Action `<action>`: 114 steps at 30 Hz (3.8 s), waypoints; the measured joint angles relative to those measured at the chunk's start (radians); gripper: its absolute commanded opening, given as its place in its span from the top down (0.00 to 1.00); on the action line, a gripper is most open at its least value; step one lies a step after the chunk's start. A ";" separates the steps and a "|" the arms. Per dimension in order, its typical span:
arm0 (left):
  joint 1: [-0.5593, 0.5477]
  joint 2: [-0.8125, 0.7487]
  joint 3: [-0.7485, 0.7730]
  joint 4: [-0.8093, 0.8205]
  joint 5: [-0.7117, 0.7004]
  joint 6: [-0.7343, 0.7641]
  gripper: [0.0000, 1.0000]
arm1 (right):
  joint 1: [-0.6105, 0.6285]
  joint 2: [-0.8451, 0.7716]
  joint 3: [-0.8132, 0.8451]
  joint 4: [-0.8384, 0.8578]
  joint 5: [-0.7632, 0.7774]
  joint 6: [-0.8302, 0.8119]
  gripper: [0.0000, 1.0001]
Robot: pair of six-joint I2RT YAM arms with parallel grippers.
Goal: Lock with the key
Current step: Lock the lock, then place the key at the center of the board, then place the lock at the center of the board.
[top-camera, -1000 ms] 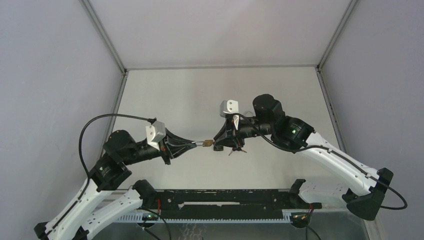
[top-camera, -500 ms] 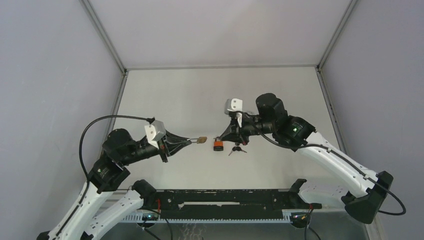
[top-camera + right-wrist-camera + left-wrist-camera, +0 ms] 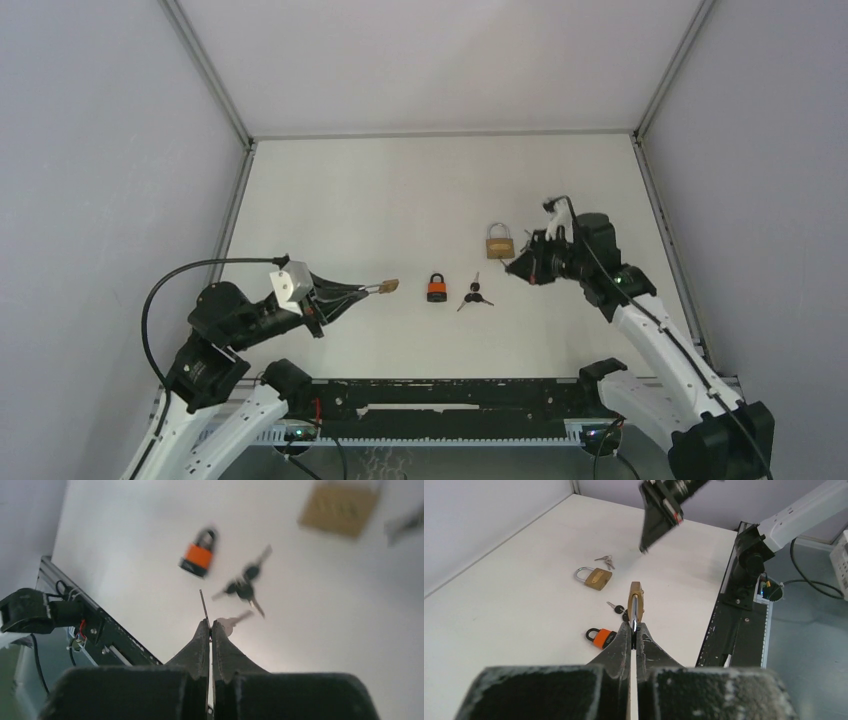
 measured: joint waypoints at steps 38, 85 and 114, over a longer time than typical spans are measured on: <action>0.001 -0.063 -0.103 0.173 0.002 -0.169 1.00 | -0.766 0.563 -0.176 0.166 -0.048 0.174 0.61; -0.039 0.000 -0.104 0.084 0.116 0.011 1.00 | 0.746 0.489 0.663 -0.192 -0.019 -0.543 1.00; 0.481 -0.309 -0.621 0.143 -0.680 -1.062 0.00 | -0.498 0.433 -0.158 0.140 -0.064 0.177 1.00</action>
